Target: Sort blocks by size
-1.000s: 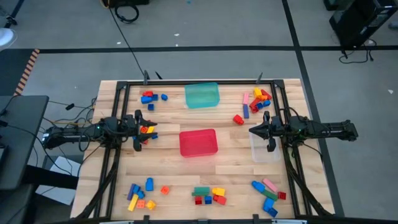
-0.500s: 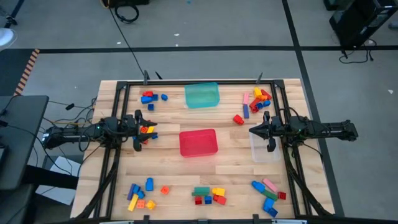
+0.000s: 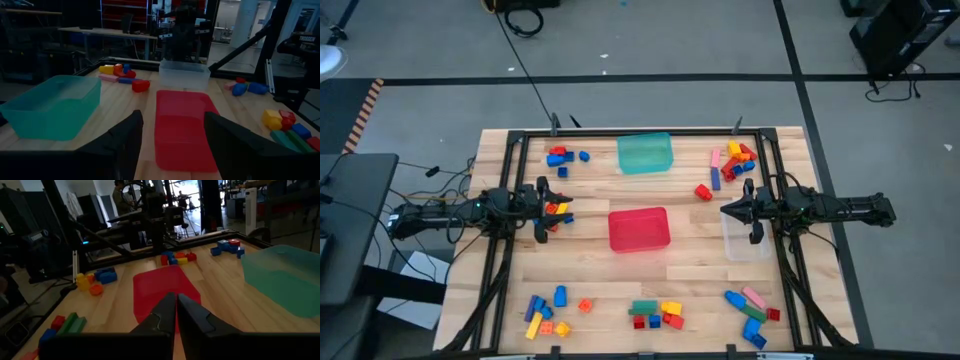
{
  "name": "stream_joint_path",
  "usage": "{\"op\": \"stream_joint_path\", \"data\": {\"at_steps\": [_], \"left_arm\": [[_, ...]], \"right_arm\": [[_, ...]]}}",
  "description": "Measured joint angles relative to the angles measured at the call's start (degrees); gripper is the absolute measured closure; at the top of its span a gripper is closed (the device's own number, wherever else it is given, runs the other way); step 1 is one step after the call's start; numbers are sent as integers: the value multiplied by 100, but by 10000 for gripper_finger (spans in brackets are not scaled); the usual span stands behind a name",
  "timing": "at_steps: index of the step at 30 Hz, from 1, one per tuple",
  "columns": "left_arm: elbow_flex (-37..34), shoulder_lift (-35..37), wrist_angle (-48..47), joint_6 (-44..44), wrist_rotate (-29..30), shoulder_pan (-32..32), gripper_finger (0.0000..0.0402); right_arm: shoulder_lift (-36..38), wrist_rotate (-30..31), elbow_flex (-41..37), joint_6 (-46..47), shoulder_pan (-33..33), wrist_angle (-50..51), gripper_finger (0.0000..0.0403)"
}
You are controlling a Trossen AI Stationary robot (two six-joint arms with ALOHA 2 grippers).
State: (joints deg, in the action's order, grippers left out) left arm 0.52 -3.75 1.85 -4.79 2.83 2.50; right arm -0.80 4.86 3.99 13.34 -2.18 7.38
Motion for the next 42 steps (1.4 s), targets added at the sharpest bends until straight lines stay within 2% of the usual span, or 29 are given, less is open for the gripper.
{"op": "stream_joint_path", "data": {"at_steps": [13, 20, 25, 29, 32, 34, 37, 42], "left_arm": [[0, 0, 53, 1, -1, 0, 183], [2, -1, 441, 1, 0, 0, 183], [1, -2, 832, -172, 222, 0, 183], [66, -1, 894, -625, 1000, 0, 183], [403, -124, 569, -925, 1933, 13, 183], [748, -311, 276, -908, 2318, 44, 183], [1399, -795, -394, -947, 2710, 169, 183], [2794, -2085, -1983, -1669, 3372, 531, 183]], "right_arm": [[0, 0, 0, 2, -1, -2, 375], [0, -2, -2, 2, 0, 0, 373], [-1, -2, -1, 1, -1, 0, 371], [0, 0, 0, 0, 0, -2, 373], [-2, -2, -1, 1, 0, -1, 375], [-2, -1, 0, 2, 0, -1, 375], [-2, -2, -2, 2, -2, 0, 375], [-2, -2, 0, 2, -2, -2, 372]]}}
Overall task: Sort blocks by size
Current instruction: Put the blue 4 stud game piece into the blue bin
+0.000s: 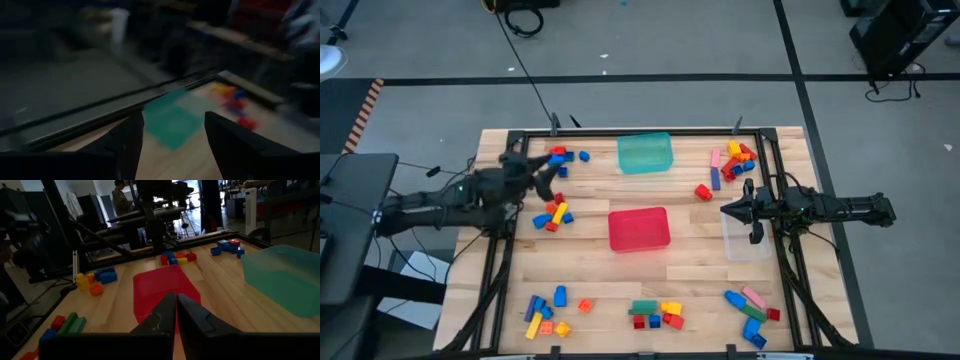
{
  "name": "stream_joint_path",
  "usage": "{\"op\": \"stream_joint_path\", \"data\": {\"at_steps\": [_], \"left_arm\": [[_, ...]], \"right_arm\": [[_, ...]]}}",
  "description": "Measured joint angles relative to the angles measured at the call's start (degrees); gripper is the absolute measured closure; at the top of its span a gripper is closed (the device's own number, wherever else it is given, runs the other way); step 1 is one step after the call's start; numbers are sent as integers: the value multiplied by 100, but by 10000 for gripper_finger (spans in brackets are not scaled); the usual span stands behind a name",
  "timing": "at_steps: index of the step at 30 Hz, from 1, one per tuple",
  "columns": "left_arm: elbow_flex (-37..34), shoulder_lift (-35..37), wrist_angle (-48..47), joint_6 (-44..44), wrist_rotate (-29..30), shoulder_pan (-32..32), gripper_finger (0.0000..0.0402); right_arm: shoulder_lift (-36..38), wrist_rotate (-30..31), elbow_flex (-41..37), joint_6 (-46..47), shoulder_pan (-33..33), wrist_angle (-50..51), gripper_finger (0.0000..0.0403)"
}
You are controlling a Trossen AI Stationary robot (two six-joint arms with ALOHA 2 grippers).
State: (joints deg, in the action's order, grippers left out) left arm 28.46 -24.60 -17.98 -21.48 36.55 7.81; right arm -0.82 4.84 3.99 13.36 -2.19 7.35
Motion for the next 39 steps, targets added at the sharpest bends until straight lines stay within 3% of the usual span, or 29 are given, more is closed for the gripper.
{"op": "stream_joint_path", "data": {"at_steps": [10, 17, 24, 32, 39], "left_arm": [[2525, -2865, -3006, -1734, -15, 1155, 183], [3004, -4025, -4679, -3149, -593, 1949, 183], [2825, -4698, -4573, -3440, -1570, 2523, 183], [2816, -5400, -4496, -3244, -1795, 2932, 183], [2812, -5966, -3787, -2554, -2179, 3229, 183]], "right_arm": [[0, 0, 0, -2, 2, 0, 374], [2, 0, -2, 0, 2, 0, 375], [0, 2, -1, -1, 1, 0, 371], [0, 1, 0, -2, 1, 0, 375], [1, 1, -1, -1, 1, 1, 373]]}}
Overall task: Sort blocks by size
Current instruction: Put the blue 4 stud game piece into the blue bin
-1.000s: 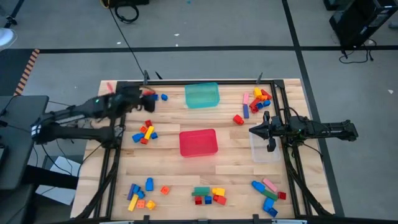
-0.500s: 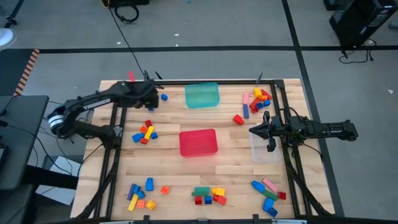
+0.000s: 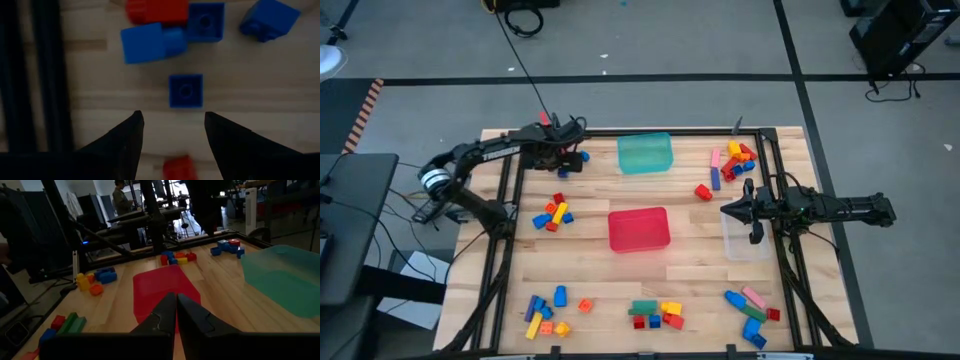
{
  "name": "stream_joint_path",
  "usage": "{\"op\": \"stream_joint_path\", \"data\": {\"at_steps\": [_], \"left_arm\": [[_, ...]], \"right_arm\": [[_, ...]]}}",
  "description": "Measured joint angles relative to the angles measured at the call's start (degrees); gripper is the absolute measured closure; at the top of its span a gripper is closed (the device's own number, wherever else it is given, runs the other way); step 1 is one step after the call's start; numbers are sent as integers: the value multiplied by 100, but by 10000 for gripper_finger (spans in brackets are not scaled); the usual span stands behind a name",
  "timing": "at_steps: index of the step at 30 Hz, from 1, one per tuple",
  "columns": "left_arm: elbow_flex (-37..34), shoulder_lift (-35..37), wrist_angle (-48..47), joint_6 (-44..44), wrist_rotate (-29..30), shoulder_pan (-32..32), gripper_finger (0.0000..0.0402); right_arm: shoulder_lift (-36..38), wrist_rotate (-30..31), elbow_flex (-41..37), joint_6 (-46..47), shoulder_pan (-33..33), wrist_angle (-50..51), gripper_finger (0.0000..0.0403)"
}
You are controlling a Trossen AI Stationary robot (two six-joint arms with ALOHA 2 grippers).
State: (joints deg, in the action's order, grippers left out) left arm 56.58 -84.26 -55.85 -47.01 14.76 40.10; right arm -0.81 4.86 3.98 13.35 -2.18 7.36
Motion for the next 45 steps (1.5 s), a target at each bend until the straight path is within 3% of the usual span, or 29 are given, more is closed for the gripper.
{"op": "stream_joint_path", "data": {"at_steps": [8, 16, 36, 45], "left_arm": [[-5, -672, 201, 340, -78, 367, 183], [-4, -955, 982, 625, -440, 468, 183], [15, -1529, 963, 615, -461, 529, 184], [15, -1533, 952, 609, -574, 524, 252]], "right_arm": [[-1, 1, 1, -1, 0, -1, 376], [-1, -1, 1, -1, -2, -1, 371], [-1, 1, 1, 0, 1, 0, 371], [-1, 0, 1, 0, 0, -1, 375]]}}
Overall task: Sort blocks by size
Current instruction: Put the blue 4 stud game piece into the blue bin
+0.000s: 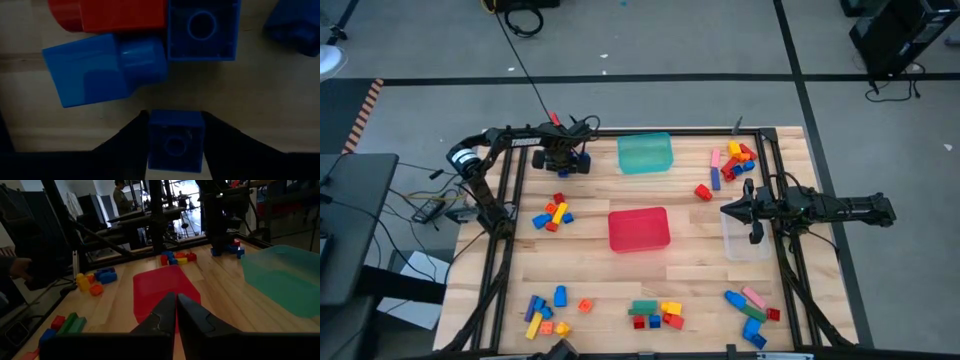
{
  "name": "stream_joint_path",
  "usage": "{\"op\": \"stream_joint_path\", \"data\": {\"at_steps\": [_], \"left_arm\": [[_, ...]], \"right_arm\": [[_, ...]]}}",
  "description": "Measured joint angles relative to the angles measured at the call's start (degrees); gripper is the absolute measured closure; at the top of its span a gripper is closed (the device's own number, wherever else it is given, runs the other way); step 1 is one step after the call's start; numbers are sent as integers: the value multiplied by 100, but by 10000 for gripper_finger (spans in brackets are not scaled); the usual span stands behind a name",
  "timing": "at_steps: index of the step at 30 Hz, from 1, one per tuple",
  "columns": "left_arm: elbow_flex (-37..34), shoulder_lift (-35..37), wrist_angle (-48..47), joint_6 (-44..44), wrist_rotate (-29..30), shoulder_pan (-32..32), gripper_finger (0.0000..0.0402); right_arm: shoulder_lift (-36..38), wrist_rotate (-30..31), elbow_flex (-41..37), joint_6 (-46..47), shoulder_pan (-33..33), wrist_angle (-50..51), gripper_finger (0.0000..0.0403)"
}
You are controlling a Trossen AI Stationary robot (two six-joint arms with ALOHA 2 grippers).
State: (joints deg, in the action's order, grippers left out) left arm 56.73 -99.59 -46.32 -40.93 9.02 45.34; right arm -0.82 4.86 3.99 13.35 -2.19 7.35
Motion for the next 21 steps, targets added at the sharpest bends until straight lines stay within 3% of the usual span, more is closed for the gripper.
{"op": "stream_joint_path", "data": {"at_steps": [11, 21], "left_arm": [[-23, 231, -220, 0, -192, -220, 251], [683, 588, -249, 263, -245, -815, 250]], "right_arm": [[0, 1, 0, 1, 1, 0, 371], [0, 1, 0, -1, 0, 0, 375]]}}
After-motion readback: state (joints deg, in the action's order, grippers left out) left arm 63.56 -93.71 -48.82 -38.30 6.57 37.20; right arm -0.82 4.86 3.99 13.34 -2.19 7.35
